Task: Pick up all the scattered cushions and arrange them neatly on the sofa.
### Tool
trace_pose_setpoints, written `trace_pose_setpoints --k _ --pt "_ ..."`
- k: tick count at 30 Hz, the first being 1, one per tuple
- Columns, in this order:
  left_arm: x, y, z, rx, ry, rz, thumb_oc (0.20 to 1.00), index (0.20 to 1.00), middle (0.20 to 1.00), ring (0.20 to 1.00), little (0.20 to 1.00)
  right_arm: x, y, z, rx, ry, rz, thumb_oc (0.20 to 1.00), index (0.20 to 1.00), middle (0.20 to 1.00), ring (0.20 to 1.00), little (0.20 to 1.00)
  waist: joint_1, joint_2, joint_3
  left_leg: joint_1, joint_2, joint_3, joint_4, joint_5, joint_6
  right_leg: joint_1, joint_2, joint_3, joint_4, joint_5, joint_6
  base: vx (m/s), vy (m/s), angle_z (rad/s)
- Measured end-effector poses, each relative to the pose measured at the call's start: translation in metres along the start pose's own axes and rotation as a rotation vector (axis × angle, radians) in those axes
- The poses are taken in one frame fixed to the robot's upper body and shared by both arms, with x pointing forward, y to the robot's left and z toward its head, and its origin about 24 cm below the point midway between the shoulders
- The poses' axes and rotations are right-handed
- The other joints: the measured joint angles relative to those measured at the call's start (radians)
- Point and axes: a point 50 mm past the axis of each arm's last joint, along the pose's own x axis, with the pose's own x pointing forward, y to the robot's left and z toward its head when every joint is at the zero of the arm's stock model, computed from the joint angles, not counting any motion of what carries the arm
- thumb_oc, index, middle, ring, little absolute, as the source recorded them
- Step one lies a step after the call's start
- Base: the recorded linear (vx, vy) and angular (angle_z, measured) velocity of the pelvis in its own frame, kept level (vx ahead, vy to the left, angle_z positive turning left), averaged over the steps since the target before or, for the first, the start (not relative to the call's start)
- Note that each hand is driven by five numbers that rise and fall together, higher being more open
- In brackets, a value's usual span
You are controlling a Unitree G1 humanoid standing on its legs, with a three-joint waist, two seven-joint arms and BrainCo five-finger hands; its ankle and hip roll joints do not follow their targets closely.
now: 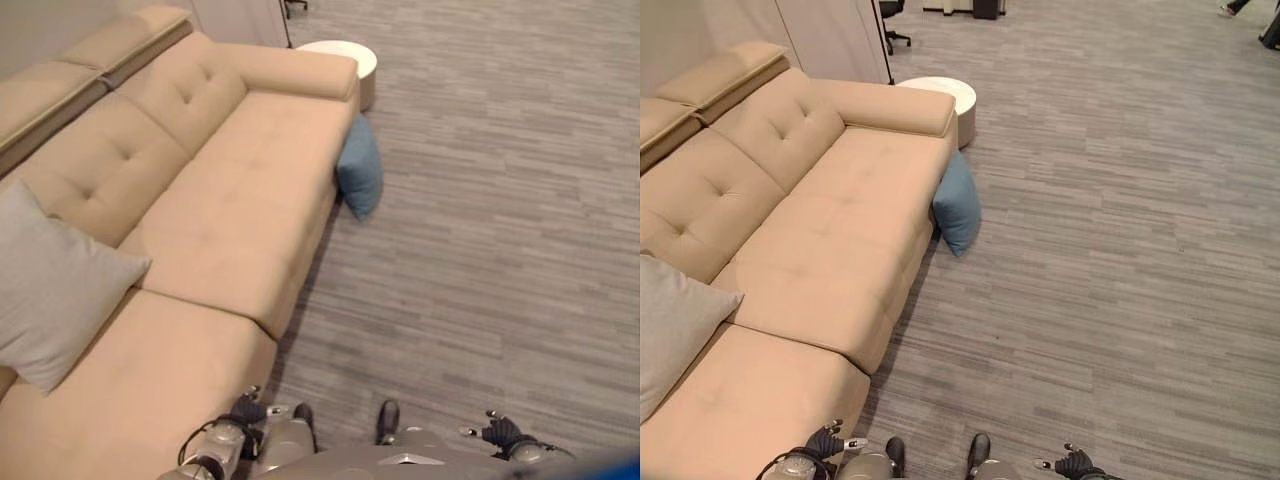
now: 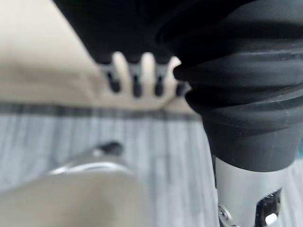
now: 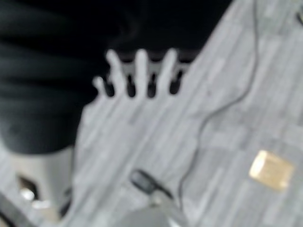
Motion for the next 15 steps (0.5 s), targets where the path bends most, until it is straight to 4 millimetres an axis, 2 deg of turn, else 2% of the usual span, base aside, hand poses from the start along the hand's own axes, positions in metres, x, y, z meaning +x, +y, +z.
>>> trace_pose_setpoints --k 1,2,4,5,7,8,9,11,13,14,15 --pt "0.002 0.000 0.007 0.009 -0.018 0.001 1.000 1.000 1.000 1.000 1.000 0.000 0.002 -0.003 0.005 0.013 0.005 1.000 1.000 1.000 1.000 1.000 -0.004 0.001 0.004 0.001 0.013 -0.027 0.004 -0.009 -0.003 0.014 0.023 0.053 0.006 -0.014 -0.049 0.21 0.052 -0.35" --pt "0.001 -0.004 0.005 0.017 -0.006 -0.012 1.000 1.000 1.000 1.000 1.000 -0.001 0.002 -0.004 0.009 0.022 0.002 1.000 1.000 1.000 1.000 1.000 0.005 0.018 0.008 0.005 0.031 -0.059 0.009 -0.001 0.028 0.015 0.045 0.063 0.011 -0.021 -0.038 0.18 0.056 -0.44" --pt "0.001 0.002 0.004 0.021 -0.004 -0.001 1.000 1.000 1.000 1.000 1.000 0.000 0.007 0.003 0.016 -0.010 0.016 1.000 1.000 1.000 1.000 1.000 0.025 -0.014 -0.002 0.019 0.006 -0.050 0.004 0.005 0.050 -0.016 0.037 0.113 0.034 -0.020 -0.035 0.37 0.145 -0.79" --pt "0.001 0.005 0.001 0.025 0.007 0.008 1.000 1.000 1.000 1.000 1.000 0.002 0.004 0.012 0.015 -0.028 0.007 1.000 1.000 1.000 1.000 1.000 0.028 -0.022 0.001 0.070 -0.011 -0.040 -0.024 -0.019 0.087 -0.013 0.035 0.151 0.046 -0.024 -0.020 0.41 0.201 -0.75" --pt "0.000 0.004 -0.001 0.026 0.010 0.006 1.000 1.000 1.000 1.000 1.000 0.002 0.004 0.011 0.015 -0.023 0.007 1.000 1.000 1.000 1.000 1.000 0.032 -0.031 -0.004 0.105 -0.031 -0.029 -0.046 -0.033 0.109 -0.020 0.022 0.185 0.066 -0.036 0.002 0.25 0.147 -0.65" --pt "0.000 0.003 -0.001 0.023 0.008 0.003 1.000 1.000 1.000 1.000 1.000 0.001 0.005 0.010 0.014 -0.025 0.009 1.000 1.000 1.000 1.000 1.000 0.035 -0.035 -0.022 0.112 -0.030 0.027 -0.046 -0.043 0.139 -0.049 -0.007 0.176 0.122 -0.061 0.042 0.14 0.095 -0.60" --pt "0.001 0.005 0.003 0.025 -0.007 0.008 1.000 1.000 1.000 1.000 1.000 0.001 0.008 0.011 0.009 -0.031 0.018 1.000 1.000 1.000 1.000 1.000 0.037 -0.044 -0.025 0.118 -0.048 0.036 -0.043 -0.057 0.151 -0.056 -0.031 0.167 0.144 -0.053 0.070 0.20 0.128 -0.64" --pt "0.002 0.004 0.010 0.025 -0.023 0.006 1.000 1.000 1.000 1.000 1.000 0.002 0.010 0.022 0.001 -0.068 0.027 1.000 1.000 1.000 1.000 1.000 0.030 -0.030 -0.011 0.165 -0.053 0.070 -0.062 -0.050 0.165 -0.131 -0.070 0.131 0.339 -0.018 0.153 0.20 0.110 -0.41" --pt "0.002 0.005 0.010 0.025 -0.026 0.006 1.000 1.000 1.000 1.000 1.000 0.002 0.010 0.029 -0.011 -0.091 0.029 1.000 1.000 1.000 1.000 1.000 0.023 -0.020 -0.001 0.202 -0.059 0.080 -0.068 -0.085 0.183 -0.168 -0.095 0.117 0.438 0.005 0.181 0.23 0.055 -0.26" --pt "0.001 0.005 0.006 0.024 -0.015 0.007 1.000 1.000 1.000 1.000 1.000 0.002 0.011 0.030 -0.015 -0.103 0.032 1.000 1.000 1.000 1.000 1.000 0.020 -0.018 -0.001 0.214 -0.057 0.094 -0.070 -0.092 0.189 -0.168 -0.111 0.088 0.460 0.001 0.183 0.38 -0.018 -0.24" --pt "0.001 0.005 0.005 0.023 -0.016 0.009 1.000 1.000 1.000 1.000 1.000 0.002 0.012 0.029 -0.017 -0.104 0.036 1.000 1.000 1.000 1.000 1.000 0.022 -0.015 -0.006 0.230 -0.059 0.099 -0.086 -0.102 0.187 -0.168 -0.138 0.009 0.448 -0.013 0.163 0.36 -0.084 -0.30"
